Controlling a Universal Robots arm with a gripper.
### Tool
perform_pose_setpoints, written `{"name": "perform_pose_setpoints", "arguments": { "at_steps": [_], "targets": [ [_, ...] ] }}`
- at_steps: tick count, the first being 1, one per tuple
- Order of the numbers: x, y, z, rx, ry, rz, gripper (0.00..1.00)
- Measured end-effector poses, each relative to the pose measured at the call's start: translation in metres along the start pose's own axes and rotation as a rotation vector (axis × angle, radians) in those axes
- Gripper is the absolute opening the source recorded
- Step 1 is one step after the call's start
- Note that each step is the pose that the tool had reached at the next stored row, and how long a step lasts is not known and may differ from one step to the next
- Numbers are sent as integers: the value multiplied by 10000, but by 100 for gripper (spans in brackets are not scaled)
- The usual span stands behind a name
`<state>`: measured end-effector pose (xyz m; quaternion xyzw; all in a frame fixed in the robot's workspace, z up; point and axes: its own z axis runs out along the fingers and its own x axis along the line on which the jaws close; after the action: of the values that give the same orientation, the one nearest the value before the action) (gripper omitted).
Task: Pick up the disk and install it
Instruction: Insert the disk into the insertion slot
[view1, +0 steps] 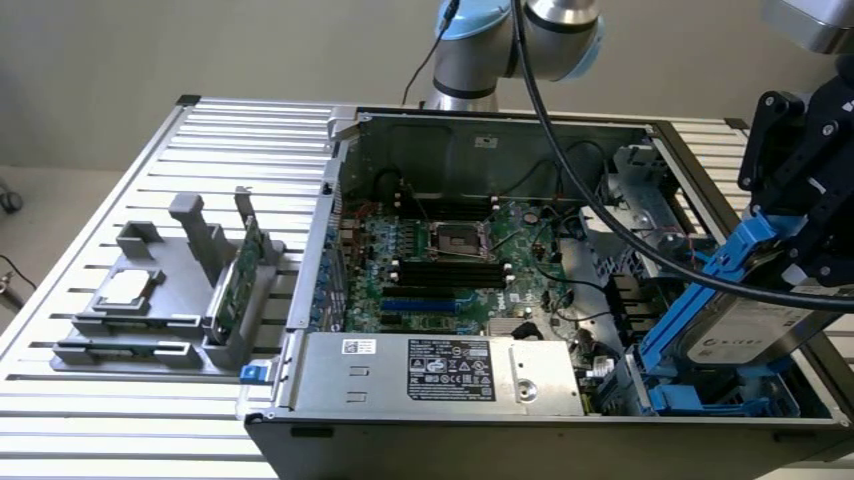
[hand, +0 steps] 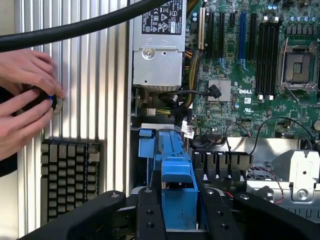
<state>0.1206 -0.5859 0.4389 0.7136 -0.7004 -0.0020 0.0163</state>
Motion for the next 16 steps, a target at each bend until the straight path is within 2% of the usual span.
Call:
{"name": "perform_pose_setpoints", "arguments": {
  "at_steps": [16],
  "targets": [
    [0,12,-15,10,-8,-7,32]
  ]
}}
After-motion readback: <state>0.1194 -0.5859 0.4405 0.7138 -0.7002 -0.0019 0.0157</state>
